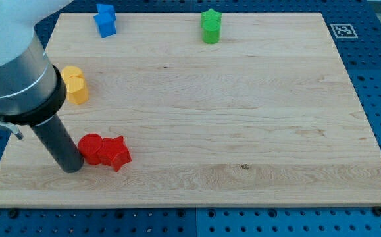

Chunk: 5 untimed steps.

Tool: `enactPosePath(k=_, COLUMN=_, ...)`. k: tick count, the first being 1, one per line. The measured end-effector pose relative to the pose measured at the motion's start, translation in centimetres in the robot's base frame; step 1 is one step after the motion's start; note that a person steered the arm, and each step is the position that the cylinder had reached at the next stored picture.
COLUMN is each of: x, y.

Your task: Move the red star top right to the red circle

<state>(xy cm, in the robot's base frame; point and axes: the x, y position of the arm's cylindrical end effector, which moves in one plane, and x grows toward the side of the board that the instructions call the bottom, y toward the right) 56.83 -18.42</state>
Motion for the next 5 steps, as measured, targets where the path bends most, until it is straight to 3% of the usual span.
enactPosePath(k=2, x=0.1, y=-2.9)
enactPosePath(k=5, x=-3.6, y=-4.9)
